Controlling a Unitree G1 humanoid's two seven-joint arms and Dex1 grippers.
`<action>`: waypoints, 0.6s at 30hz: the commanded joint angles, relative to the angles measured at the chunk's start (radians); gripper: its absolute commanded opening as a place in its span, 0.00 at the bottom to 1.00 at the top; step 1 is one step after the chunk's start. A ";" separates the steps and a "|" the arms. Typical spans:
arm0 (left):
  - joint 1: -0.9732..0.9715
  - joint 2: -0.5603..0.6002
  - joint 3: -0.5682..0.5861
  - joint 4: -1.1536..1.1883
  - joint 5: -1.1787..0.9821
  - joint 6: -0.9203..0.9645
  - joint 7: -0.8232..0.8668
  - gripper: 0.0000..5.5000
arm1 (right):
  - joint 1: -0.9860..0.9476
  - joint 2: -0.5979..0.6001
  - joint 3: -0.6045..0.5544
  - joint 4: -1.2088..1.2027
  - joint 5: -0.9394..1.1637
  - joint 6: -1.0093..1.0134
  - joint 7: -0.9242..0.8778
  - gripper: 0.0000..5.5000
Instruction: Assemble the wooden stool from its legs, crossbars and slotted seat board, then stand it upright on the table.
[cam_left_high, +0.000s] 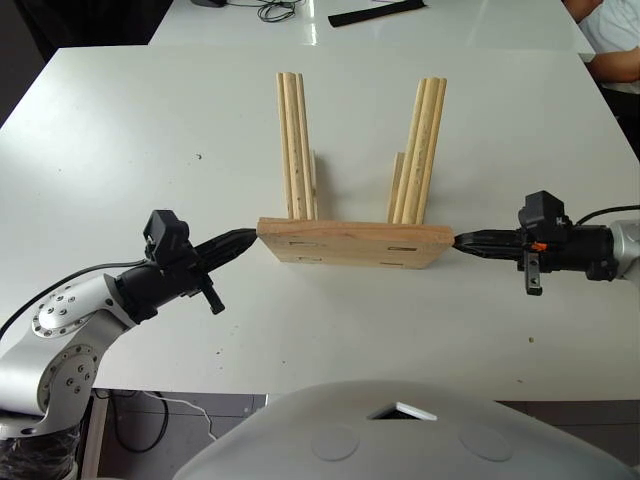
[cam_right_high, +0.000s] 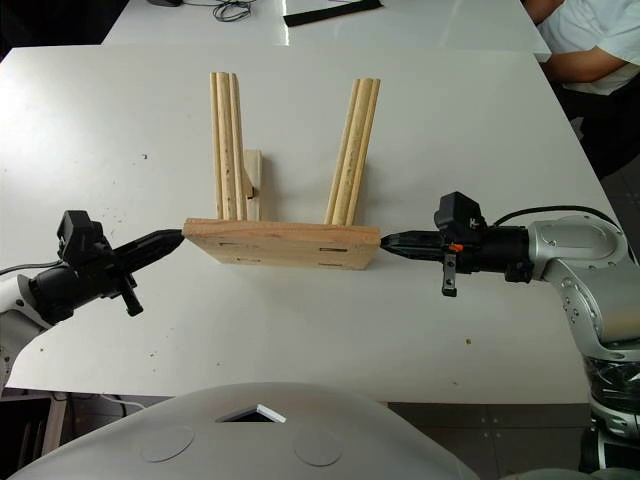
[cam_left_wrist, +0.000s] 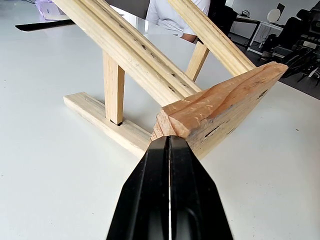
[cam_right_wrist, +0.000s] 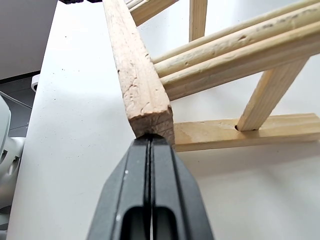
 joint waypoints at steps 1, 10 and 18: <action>-0.009 0.017 -0.100 -0.053 -0.033 -0.001 -0.146 0.00 | 0.014 0.054 0.070 -0.038 0.042 -0.046 0.032 0.00; -0.167 0.024 0.061 0.048 -0.156 0.061 -0.060 0.19 | 0.057 0.043 0.004 -0.016 0.044 -0.075 0.027 0.23; -0.084 0.048 0.003 0.080 -0.024 0.020 -0.176 0.37 | 0.007 0.045 0.039 0.051 -0.007 -0.125 0.017 0.45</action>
